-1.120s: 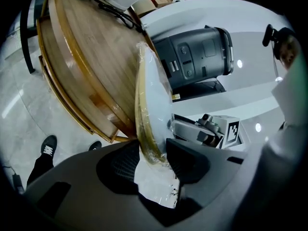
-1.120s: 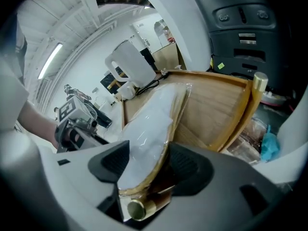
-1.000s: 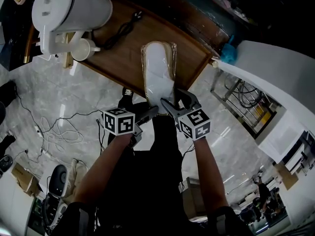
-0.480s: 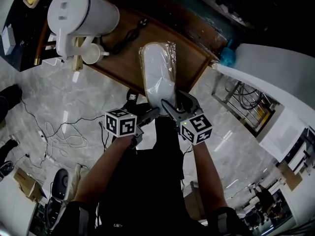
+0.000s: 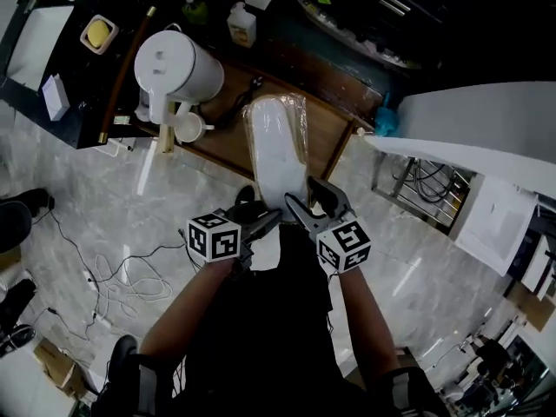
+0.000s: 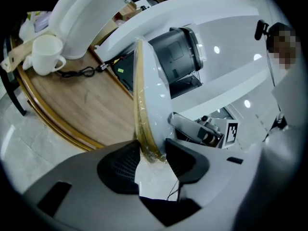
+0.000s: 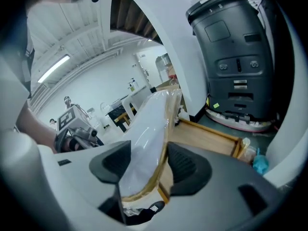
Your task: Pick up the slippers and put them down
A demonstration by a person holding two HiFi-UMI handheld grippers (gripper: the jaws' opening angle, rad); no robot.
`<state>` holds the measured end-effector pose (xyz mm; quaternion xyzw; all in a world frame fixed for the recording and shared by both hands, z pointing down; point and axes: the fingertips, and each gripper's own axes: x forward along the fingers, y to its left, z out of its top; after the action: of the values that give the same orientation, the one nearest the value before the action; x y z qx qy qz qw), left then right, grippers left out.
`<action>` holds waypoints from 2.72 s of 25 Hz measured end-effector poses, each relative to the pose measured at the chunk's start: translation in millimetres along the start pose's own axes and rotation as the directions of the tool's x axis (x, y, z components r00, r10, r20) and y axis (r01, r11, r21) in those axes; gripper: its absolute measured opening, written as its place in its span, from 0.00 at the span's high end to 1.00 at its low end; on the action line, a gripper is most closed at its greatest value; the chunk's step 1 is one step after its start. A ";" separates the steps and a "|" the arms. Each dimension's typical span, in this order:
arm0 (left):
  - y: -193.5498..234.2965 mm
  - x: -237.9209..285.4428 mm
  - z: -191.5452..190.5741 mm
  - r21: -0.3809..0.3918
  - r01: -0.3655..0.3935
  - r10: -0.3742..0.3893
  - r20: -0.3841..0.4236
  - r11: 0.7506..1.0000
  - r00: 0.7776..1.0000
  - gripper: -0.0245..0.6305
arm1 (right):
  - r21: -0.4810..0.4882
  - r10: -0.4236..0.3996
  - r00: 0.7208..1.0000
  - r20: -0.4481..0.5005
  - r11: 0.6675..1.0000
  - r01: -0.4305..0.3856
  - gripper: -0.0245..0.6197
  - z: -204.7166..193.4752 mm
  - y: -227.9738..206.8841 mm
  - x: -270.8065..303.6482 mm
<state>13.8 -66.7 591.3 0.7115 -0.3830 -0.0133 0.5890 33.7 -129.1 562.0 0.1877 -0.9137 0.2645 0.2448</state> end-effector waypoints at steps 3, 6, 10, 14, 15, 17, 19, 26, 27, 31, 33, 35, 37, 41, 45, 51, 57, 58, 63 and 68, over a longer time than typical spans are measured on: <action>-18.1 -18.1 7.3 0.053 0.028 -0.028 -0.006 0.998 1.000 0.70 | -0.010 -0.048 0.998 0.034 0.999 0.049 0.59 15.3 15.6 -11.8; -31.2 -36.9 10.9 0.100 0.050 -0.048 -0.020 0.994 0.999 0.70 | -0.013 -0.077 0.994 0.072 0.997 0.078 0.59 27.4 34.2 -20.9; -56.0 -59.3 18.8 0.181 0.080 -0.073 -0.041 0.980 0.996 0.70 | 0.000 -0.120 0.984 0.134 0.993 0.121 0.60 45.8 54.2 -38.0; -81.4 -78.8 27.6 0.250 0.108 -0.097 -0.055 0.962 0.994 0.70 | 0.032 -0.153 0.968 0.198 0.988 0.150 0.60 64.8 71.7 -57.2; -86.5 -83.0 29.2 0.266 0.115 -0.104 -0.057 0.957 0.993 0.70 | 0.036 -0.160 0.963 0.215 0.987 0.156 0.60 68.7 75.8 -61.2; -95.8 -90.2 31.4 0.294 0.132 -0.119 -0.061 0.947 0.991 0.70 | 0.041 -0.171 0.954 0.245 0.985 0.166 0.60 75.0 82.9 -68.8; -103.5 -96.6 31.9 0.315 0.149 -0.136 -0.065 0.937 0.989 0.70 | 0.042 -0.181 0.945 0.271 0.983 0.176 0.60 79.4 89.8 -75.3; -128.2 -111.3 35.3 0.411 0.193 -0.176 -0.081 0.891 0.981 0.70 | 0.025 -0.228 0.912 0.340 0.972 0.233 0.60 94.2 107.8 -97.3; -130.5 -113.0 35.4 0.423 0.198 -0.179 -0.084 0.884 0.980 0.70 | 0.025 -0.234 0.908 0.347 0.970 0.240 0.60 95.6 109.9 -99.5; -133.8 -117.4 34.5 0.450 0.216 -0.192 -0.098 0.866 0.976 0.70 | 0.028 -0.255 0.895 0.365 0.964 0.263 0.60 97.0 116.1 -103.7; -135.4 -117.1 32.4 0.451 0.226 -0.200 -0.107 0.863 0.974 0.71 | 0.029 -0.263 0.892 0.368 0.962 0.271 0.60 95.5 117.2 -106.5; -135.0 -115.6 30.0 0.454 0.228 -0.196 -0.118 0.861 0.974 0.72 | 0.026 -0.271 0.891 0.365 0.959 0.281 0.60 92.9 117.2 -107.5; -131.8 -114.7 28.1 0.445 0.225 -0.188 -0.126 0.867 0.974 0.72 | 0.024 -0.277 0.892 0.358 0.958 0.287 0.60 90.2 117.2 -105.3; -127.2 -115.6 24.9 0.419 0.223 -0.186 -0.126 0.880 0.974 0.72 | 0.017 -0.279 0.894 0.351 0.956 0.292 0.60 87.2 119.5 -102.2; -124.6 -116.2 24.1 0.421 0.213 -0.178 -0.123 0.881 0.976 0.72 | 0.000 -0.272 0.898 0.344 0.957 0.290 0.60 86.7 120.7 -100.2; -125.1 -118.4 20.6 0.420 0.212 -0.178 -0.120 0.882 0.977 0.72 | 0.000 -0.262 0.903 0.339 0.960 0.278 0.60 83.8 123.3 -100.5; -124.6 -116.7 17.3 0.414 0.210 -0.175 -0.123 0.885 0.977 0.72 | -0.006 -0.260 0.908 0.329 0.961 0.277 0.60 81.0 122.8 -101.3; -124.6 -116.3 16.8 0.412 0.210 -0.174 -0.123 0.886 0.977 0.72 | -0.006 -0.259 0.909 0.326 0.961 0.276 0.60 80.5 122.6 -101.5; -121.9 -115.0 11.3 0.401 0.210 -0.174 -0.124 0.892 0.977 0.72 | -0.009 -0.255 0.916 0.309 0.963 0.271 0.60 75.0 122.6 -100.6; -120.4 -112.4 6.9 0.381 0.205 -0.171 -0.120 0.902 0.978 0.72 | 0.003 -0.247 0.928 0.280 0.967 0.256 0.60 69.6 119.9 -99.9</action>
<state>-5.1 -7.9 438.5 0.8483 -0.2827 0.0364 0.4462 33.7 -53.2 409.0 0.3343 -0.9117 0.1867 0.1488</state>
